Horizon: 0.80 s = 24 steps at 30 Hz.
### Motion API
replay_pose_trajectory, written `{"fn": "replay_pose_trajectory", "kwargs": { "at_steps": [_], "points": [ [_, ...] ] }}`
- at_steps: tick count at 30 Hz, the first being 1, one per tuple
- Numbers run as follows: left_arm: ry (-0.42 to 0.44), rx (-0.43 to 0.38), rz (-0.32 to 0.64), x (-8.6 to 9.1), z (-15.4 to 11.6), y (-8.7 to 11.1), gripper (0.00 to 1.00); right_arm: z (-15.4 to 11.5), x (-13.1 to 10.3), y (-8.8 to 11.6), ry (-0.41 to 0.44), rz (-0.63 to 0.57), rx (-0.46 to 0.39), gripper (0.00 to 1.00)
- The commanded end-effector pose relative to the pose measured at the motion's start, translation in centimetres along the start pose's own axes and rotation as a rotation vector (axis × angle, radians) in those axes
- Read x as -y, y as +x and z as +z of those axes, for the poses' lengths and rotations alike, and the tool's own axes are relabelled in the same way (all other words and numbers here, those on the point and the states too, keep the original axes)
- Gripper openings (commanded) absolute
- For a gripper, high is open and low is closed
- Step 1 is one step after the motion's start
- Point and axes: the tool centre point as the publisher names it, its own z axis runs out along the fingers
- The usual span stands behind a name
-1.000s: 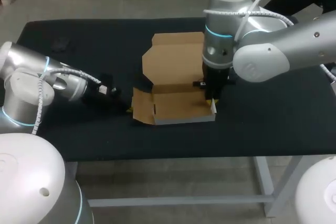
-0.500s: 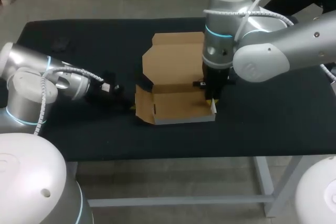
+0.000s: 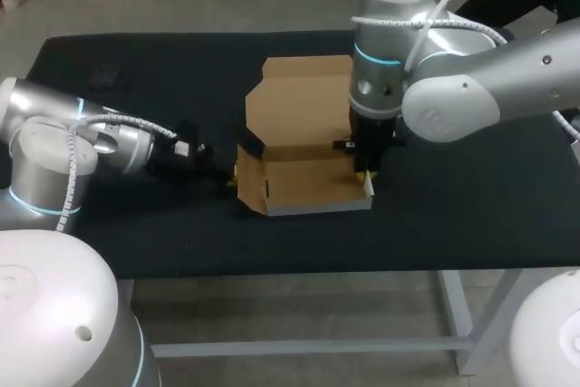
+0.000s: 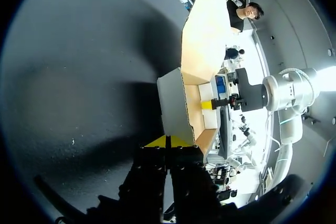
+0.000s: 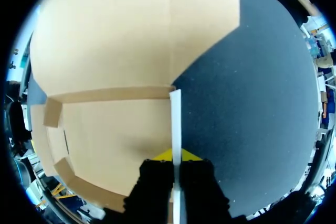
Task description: Assemble the packaging by folding the flat box into shape, placing the metal phone stand inside, and closing the box properly
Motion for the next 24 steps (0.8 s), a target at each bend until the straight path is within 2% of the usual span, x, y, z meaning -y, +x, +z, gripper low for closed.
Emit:
{"fn": "replay_pose_trajectory", "kwargs": {
  "at_steps": [1, 17, 24],
  "points": [
    [0.0, -0.004, -0.001, -0.05, -0.01, 0.07, 0.0, -0.03, -0.08, 0.1, 0.004, 0.0, 0.002, 0.0],
    [0.0, -0.021, -0.016, -0.02, 0.42, 0.15, 0.0, -0.03, -0.08, 0.1, 0.004, 0.0, 0.002, 0.0],
    [-0.003, -0.031, -0.04, -0.08, -0.06, 0.77, 0.0, -0.03, -0.08, 0.1, 0.004, 0.0, 0.002, 0.0]
  ]
}}
